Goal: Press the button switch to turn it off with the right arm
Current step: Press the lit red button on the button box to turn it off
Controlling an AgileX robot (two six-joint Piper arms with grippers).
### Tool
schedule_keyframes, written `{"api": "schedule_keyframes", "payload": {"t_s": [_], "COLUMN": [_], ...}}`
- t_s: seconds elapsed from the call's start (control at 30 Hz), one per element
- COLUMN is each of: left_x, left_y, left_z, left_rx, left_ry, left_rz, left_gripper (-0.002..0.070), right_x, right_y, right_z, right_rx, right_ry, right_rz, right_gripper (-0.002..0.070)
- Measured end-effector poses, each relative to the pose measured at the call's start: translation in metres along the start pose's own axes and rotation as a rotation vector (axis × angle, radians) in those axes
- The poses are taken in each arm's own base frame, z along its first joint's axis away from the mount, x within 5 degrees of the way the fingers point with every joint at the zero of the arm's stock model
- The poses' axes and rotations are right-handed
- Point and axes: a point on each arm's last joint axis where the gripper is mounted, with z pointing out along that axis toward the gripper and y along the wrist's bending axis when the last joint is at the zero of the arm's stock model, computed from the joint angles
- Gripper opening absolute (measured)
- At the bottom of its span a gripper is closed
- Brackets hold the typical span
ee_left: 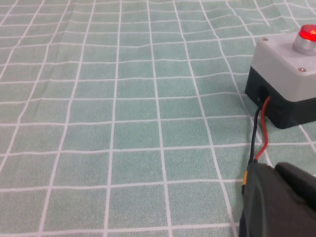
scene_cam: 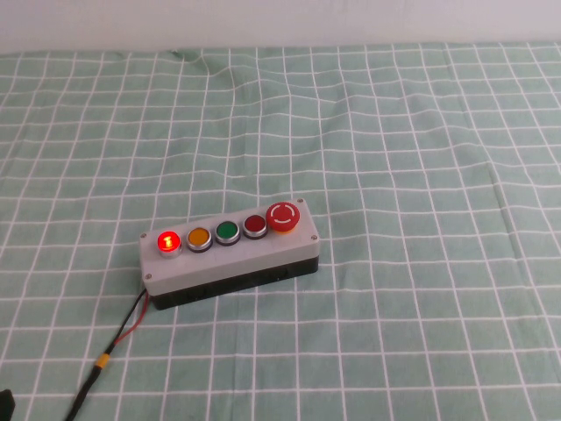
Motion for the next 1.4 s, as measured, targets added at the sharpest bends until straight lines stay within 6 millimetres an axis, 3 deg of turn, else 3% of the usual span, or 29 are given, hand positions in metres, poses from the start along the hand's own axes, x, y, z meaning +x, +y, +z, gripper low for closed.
{"api": "schedule_keyframes", "payload": {"t_s": [0.17,0.27,0.37,0.47,0.7,0.87,1.03,1.2,1.4], "left_x": [0.000,0.000,0.000,0.000,0.000,0.000,0.000,0.000,0.000], "left_y": [0.000,0.000,0.000,0.000,0.000,0.000,0.000,0.000,0.000], "left_z": [0.000,0.000,0.000,0.000,0.000,0.000,0.000,0.000,0.000], "left_rx": [0.000,0.003,0.004,0.004,0.004,0.004,0.004,0.005,0.005], "left_ry": [0.000,0.000,0.000,0.000,0.000,0.000,0.000,0.000,0.000], "left_rz": [0.000,-0.008,-0.009,-0.009,-0.010,-0.010,-0.010,-0.012,-0.012], "left_gripper": [-0.0003,-0.0003,-0.0003,-0.0003,-0.0003,-0.0003,-0.0003,-0.0003,-0.0003], "right_x": [-0.011,-0.001,0.014,0.025,0.055,0.090,0.120,0.157,0.210], "right_y": [0.017,0.019,0.017,0.014,0.003,-0.014,-0.019,0.006,0.069], "right_z": [0.040,0.067,0.094,0.114,0.148,0.165,0.181,0.203,0.227], "right_rx": [0.033,0.076,0.111,0.131,0.241,0.337,0.308,0.146,-0.244], "right_ry": [0.324,0.554,0.672,0.684,0.619,0.654,0.748,0.874,1.248], "right_rz": [-0.012,-0.004,-0.002,0.037,0.352,0.392,0.251,0.125,-0.016], "right_gripper": [-0.0016,-0.0016,-0.0016,-0.0016,-0.0016,-0.0016,-0.0016,-0.0016,-0.0016]}}
